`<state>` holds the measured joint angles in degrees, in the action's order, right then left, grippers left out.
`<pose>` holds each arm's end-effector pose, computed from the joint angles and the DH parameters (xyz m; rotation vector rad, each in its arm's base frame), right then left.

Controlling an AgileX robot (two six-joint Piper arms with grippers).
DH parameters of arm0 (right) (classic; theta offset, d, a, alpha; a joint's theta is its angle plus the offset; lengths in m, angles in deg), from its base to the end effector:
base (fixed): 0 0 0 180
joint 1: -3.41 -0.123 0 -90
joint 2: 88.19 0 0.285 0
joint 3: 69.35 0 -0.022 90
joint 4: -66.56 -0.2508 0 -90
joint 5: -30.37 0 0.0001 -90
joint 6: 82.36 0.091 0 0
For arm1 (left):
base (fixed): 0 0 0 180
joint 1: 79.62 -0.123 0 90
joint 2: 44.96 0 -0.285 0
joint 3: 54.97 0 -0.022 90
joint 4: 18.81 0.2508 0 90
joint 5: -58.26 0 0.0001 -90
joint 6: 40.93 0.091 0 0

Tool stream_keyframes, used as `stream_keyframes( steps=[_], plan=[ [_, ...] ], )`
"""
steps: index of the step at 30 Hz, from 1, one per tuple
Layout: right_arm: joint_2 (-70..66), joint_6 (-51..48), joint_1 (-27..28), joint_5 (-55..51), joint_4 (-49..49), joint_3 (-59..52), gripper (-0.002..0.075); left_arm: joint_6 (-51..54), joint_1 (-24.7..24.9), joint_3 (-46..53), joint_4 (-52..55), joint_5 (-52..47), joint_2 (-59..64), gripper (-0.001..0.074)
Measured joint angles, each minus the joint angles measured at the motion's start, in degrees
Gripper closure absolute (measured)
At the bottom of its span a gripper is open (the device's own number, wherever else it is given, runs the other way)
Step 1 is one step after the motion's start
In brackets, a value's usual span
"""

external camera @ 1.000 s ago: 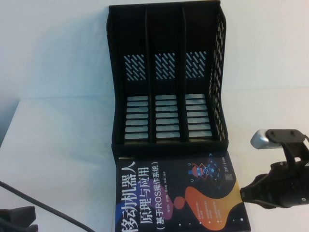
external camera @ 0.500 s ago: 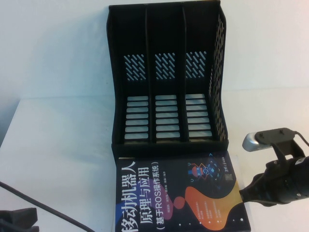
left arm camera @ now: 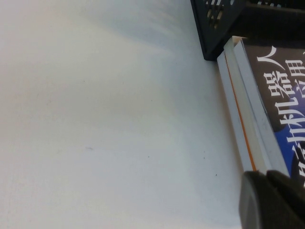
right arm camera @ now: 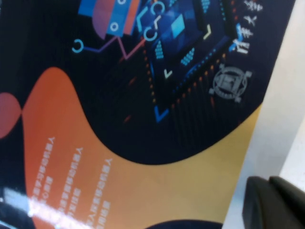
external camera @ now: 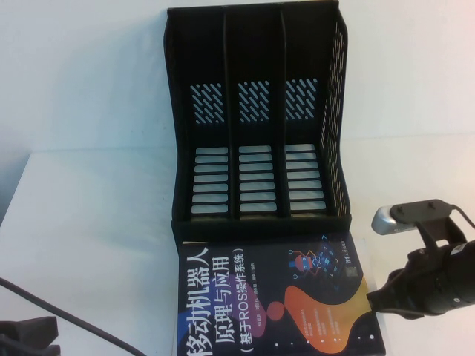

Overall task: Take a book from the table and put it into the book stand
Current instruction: Push book with right arm

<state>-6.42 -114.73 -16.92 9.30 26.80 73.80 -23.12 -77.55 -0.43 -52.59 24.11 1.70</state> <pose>0.2511 0.1154 0.1651 -0.4243 2.6407 0.4547 0.1191 -0.0328 0.2468 -0.0134 2.2829 -0.4826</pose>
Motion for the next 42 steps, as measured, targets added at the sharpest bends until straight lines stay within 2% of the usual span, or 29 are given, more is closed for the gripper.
stream_keyframes(
  steps=[17,28,42],
  plan=[
    [-2.4,0.13,-0.1,-5.09,-2.38,4.48,0.0728,0.13,0.0,0.0,-0.58,0.21,0.0,0.0738],
    [-2.45,0.13,-7.31,-1.9,-3.2,4.85,0.0728,0.36,0.0,0.0,-0.81,0.21,0.0,0.0738],
    [-2.45,1.28,-7.98,1.3,-2.08,4.93,0.0728,1.87,0.0,0.0,-1.79,-3.95,0.0,0.0738]
  ],
)
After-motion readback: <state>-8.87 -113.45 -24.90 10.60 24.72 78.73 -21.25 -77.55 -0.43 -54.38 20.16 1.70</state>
